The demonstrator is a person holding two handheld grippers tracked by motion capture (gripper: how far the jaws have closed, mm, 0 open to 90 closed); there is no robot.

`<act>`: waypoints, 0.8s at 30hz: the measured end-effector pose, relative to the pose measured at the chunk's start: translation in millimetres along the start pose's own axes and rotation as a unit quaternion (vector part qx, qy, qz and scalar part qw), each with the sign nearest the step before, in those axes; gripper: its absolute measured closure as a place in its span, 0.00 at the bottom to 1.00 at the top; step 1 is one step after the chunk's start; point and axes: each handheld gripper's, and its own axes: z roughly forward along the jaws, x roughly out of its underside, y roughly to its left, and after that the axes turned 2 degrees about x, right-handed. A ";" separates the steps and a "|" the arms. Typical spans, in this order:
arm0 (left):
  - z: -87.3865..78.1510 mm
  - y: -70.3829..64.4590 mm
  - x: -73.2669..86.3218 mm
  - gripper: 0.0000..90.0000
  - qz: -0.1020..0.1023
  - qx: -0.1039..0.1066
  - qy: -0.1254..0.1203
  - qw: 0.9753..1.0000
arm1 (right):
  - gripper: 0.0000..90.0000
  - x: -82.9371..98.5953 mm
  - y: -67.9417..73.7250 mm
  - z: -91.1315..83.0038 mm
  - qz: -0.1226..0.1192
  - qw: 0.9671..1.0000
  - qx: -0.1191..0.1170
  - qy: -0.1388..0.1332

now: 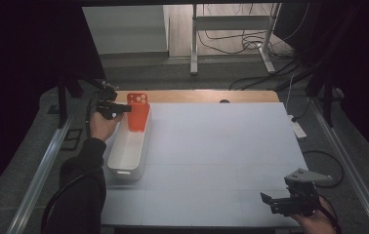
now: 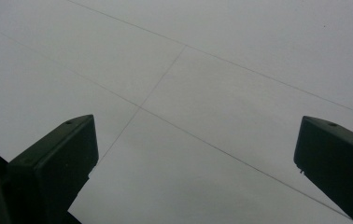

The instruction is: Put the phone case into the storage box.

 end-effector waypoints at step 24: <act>-10.7 -16.7 9.6 0.25 0.054 0.050 -0.045 0.996 | 0.00 0.1 0.1 -0.4 -0.001 1.000 -0.001 -0.002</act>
